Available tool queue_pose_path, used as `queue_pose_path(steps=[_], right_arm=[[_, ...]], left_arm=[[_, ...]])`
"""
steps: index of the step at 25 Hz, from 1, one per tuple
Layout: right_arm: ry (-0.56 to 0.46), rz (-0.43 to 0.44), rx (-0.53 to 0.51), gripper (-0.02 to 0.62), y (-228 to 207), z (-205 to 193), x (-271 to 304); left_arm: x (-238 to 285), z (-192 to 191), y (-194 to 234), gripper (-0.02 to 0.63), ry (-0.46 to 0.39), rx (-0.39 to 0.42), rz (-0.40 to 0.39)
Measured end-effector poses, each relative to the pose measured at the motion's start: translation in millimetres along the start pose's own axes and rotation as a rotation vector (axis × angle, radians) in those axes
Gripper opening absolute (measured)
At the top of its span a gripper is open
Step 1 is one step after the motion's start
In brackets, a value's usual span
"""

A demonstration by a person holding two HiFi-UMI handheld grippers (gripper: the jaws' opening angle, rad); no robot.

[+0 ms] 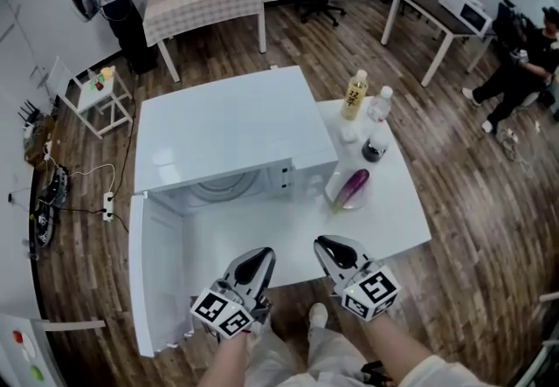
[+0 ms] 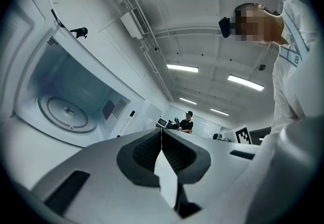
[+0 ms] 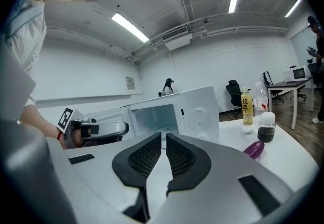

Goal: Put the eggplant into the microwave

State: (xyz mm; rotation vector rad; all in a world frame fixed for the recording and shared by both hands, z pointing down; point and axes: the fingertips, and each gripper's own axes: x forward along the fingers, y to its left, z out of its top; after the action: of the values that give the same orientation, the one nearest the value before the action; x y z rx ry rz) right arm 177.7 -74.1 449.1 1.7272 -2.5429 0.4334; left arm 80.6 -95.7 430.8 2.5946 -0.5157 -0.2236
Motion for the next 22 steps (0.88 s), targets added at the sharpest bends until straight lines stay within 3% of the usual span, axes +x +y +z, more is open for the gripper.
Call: queue_pose_path(steps=[7, 10, 12, 22], right_arm=[[0.015, -0.164, 0.029, 0.041, -48, -31, 14], [0.041, -0.234, 0.047, 0.109, -68, -47, 20], [0.053, -0.284, 0.062, 0.121, -80, -56, 23], [0.159, -0.613, 0.096, 0.138, -145, -102, 30]], left_arm=[[7, -22, 11, 0.002, 0.018, -0.030, 0.002], [6, -29, 9, 0.002, 0.037, -0.044, -0.009], [4, -33, 9, 0.002, 0.047, -0.052, -0.014], [3, -44, 13, 0.002, 0.080, -0.075, -0.039]])
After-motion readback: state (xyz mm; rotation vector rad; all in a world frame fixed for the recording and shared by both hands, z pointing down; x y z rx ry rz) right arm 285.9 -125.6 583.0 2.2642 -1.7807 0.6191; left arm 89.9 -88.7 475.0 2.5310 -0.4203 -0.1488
